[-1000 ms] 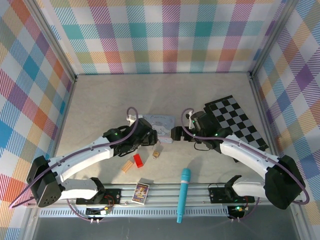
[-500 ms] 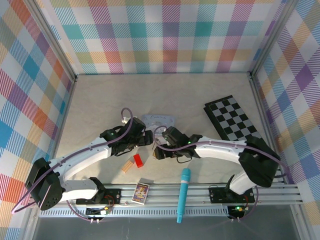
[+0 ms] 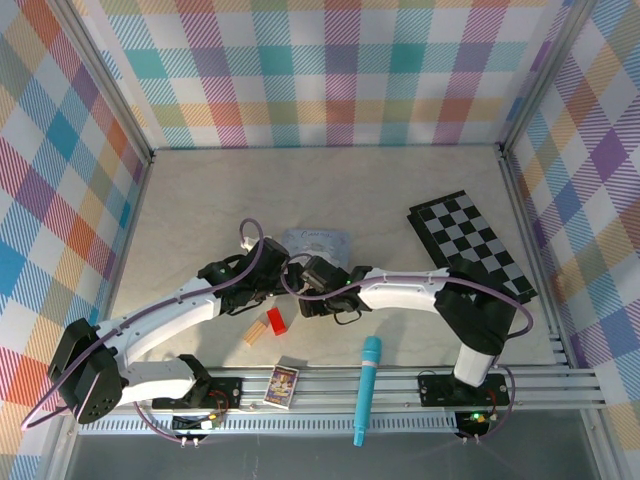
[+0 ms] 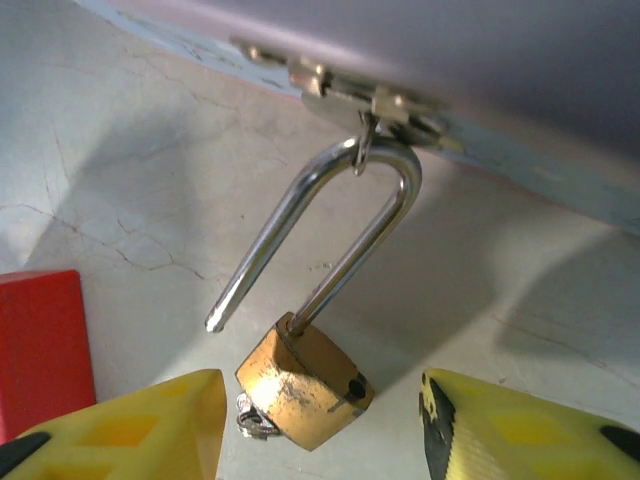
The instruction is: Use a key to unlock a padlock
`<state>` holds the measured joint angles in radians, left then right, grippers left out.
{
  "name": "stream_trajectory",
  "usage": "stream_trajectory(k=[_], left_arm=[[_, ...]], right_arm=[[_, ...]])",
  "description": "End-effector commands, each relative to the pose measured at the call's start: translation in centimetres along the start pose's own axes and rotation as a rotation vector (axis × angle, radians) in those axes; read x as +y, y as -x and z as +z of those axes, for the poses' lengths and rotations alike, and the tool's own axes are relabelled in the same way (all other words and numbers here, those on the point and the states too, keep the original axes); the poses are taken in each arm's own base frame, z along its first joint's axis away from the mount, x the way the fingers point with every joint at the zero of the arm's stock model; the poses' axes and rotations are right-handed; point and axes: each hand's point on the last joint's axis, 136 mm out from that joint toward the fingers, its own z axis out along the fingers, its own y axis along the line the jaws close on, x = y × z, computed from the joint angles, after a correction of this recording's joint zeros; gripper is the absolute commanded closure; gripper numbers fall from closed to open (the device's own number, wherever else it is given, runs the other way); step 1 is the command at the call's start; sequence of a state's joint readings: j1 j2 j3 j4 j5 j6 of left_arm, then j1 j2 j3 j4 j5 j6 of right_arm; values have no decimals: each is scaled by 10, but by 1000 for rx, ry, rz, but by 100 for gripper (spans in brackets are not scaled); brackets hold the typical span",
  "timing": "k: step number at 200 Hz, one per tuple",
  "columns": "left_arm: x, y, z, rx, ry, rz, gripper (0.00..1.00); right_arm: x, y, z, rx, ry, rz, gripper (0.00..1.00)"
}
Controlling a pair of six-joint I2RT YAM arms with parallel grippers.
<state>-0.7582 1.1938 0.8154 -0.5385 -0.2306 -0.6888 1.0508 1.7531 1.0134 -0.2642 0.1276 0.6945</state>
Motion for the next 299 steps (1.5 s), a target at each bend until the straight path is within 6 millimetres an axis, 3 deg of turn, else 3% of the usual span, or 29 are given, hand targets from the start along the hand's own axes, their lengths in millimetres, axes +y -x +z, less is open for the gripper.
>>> stream_trajectory(k=[1,98,187,231,299], left_arm=[[6,3,-1,-25,14,-20,0],[21,11,-15,-72,73,-2,0],[23,7,-14,-66,69,-8,0],[21,8,-13,-66,65,-10,0],[22,10,-14,-74,67,6,0]], right_arm=[[3,1,4,9,-36,-13,47],[-13,-15,7,61,-161,13,64],[-15,-23,13,105,-143,56,66],[-17,-31,19,150,-154,87,60],[-16,-27,10,109,-121,92,74]])
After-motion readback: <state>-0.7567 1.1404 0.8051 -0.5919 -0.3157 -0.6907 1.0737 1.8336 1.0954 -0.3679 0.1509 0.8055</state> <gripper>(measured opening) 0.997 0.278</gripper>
